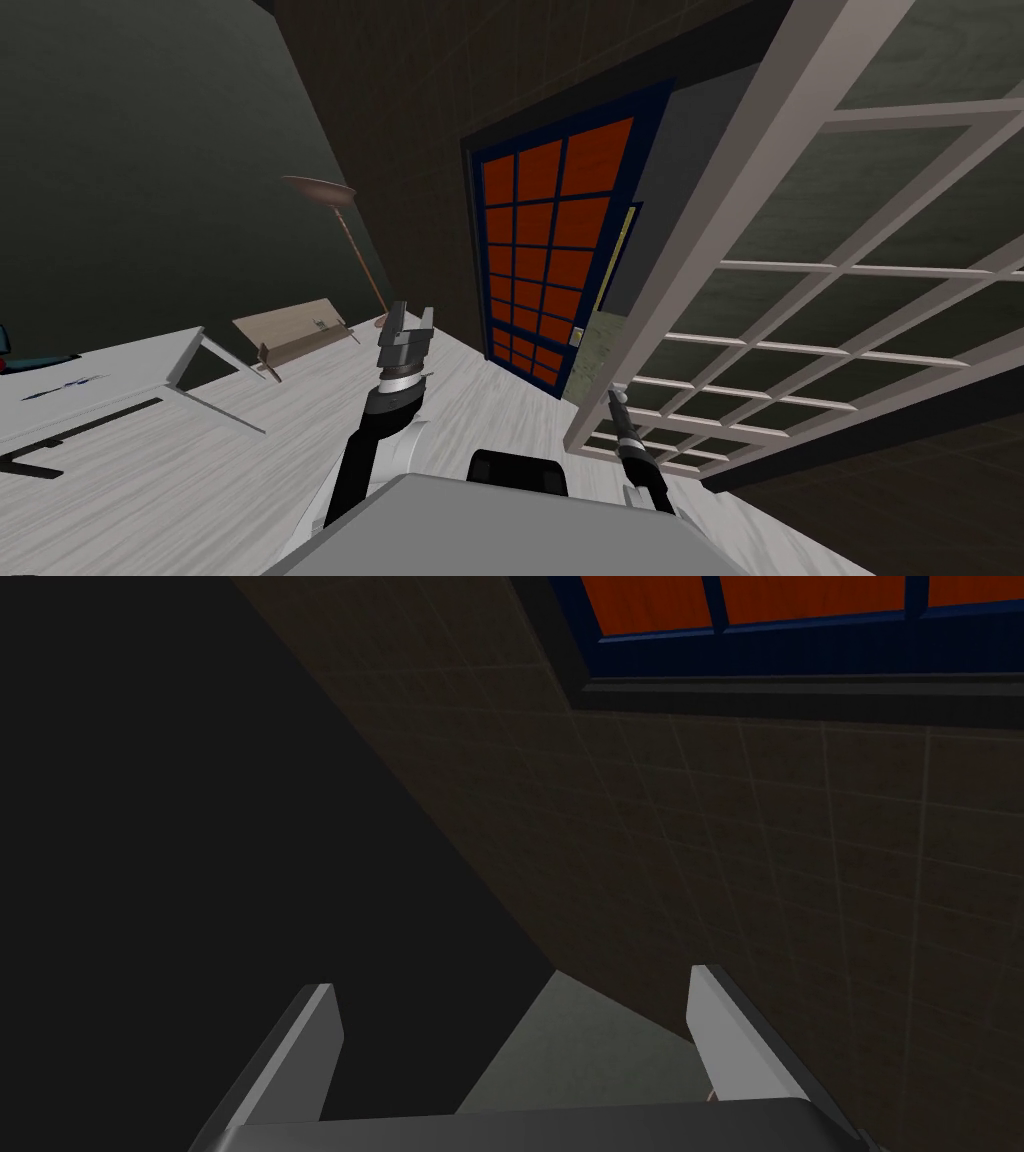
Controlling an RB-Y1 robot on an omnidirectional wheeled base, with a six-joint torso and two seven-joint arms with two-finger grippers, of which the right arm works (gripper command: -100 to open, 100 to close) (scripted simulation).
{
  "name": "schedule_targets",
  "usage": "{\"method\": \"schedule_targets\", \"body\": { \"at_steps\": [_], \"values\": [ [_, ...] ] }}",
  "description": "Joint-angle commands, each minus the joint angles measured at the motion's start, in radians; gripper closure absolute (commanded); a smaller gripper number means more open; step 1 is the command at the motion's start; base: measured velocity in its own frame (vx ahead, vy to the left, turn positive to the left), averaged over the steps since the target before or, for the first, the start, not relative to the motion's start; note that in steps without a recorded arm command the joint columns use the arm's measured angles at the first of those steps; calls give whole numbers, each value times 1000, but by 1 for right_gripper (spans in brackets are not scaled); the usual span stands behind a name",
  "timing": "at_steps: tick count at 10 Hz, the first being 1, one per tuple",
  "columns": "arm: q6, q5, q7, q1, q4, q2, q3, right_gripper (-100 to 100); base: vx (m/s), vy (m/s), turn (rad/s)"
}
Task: Pull the door open
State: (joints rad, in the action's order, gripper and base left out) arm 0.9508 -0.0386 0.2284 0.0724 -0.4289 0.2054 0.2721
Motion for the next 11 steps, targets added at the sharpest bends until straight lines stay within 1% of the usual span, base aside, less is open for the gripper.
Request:
{"method": "schedule_targets", "body": {
  "at_steps": [1, 2, 3, 4, 5, 6, 7, 8, 10, 11],
  "values": [
    [-25, 18, -50, -21, -28, 10, 1, 100, -65, -26, 89],
    [-25, 18, -56, -21, -28, 10, 1, 100, -44, -28, 39],
    [-25, 27, -91, -20, -30, 11, -4, 100, -36, -16, 56],
    [-25, 27, -91, -20, -30, 11, -4, 100, -31, -16, 29],
    [-26, 38, -128, -19, -32, 12, -10, 100, -48, -24, 73],
    [-27, 49, -153, -18, -34, 13, -17, 100, -66, -39, 120],
    [-27, 49, -167, -18, -34, 13, -17, 100, -44, -20, 55],
    [-28, 60, -202, -18, -36, 14, -23, 100, -53, -12, 72],
    [-28, 60, -206, -18, -36, 14, -23, 100, -27, -19, 20],
    [-29, 72, -245, -17, -39, 15, -30, 100, -26, -19, 61]
  ]
}}
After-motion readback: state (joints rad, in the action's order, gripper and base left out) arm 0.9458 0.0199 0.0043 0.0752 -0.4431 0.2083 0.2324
